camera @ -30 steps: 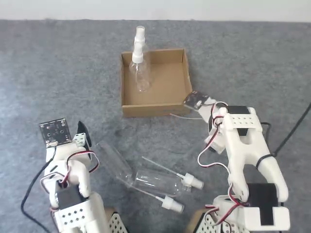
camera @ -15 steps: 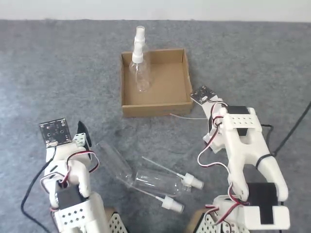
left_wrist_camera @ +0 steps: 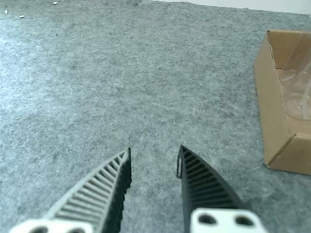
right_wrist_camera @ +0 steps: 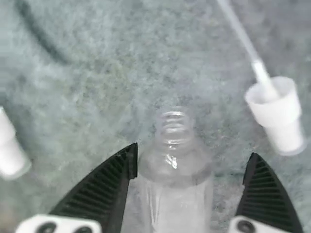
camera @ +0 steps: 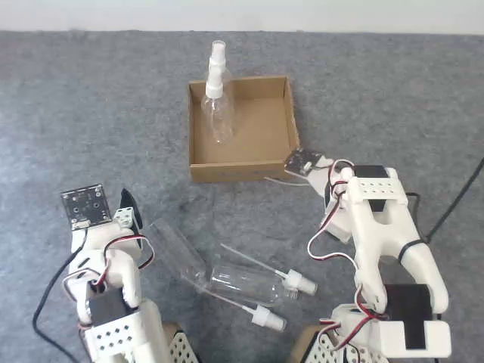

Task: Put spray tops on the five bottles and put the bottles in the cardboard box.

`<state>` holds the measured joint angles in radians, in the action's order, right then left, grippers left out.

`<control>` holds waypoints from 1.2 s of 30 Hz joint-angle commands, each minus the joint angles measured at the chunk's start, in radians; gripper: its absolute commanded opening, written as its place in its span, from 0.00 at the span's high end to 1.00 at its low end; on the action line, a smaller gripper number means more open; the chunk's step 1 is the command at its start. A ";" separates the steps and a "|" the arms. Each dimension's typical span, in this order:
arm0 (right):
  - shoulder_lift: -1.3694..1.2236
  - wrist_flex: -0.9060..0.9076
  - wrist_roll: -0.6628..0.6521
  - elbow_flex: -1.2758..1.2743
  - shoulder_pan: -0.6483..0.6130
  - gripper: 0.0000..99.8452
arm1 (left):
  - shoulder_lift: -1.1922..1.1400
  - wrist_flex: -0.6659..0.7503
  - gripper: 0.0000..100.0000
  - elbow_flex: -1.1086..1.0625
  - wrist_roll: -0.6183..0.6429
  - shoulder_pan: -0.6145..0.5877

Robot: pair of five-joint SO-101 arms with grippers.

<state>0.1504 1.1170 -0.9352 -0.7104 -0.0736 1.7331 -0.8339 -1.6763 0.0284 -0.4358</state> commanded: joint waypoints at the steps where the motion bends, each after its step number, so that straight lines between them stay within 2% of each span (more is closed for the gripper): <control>1: 0.016 0.042 -0.129 0.011 0.008 0.70 | 0.014 0.032 0.85 0.007 -0.012 -0.002; 9: 0.015 0.041 -0.239 0.006 0.064 0.70 | 0.014 0.032 0.85 0.007 -0.012 -0.002; 29: 0.015 0.035 -0.241 -0.032 0.067 0.70 | 0.014 0.032 0.85 0.007 -0.012 -0.002; 31: 0.015 0.033 -0.241 -0.032 0.067 0.73 | 0.014 0.032 0.85 0.007 -0.012 -0.002; 36: 0.015 0.033 -0.241 -0.032 0.061 0.87 | 0.014 0.032 0.85 0.007 -0.012 -0.002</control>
<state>0.1504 1.1477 -1.1623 -0.7488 -0.0184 1.7331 -0.8339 -1.6763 0.0284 -0.4358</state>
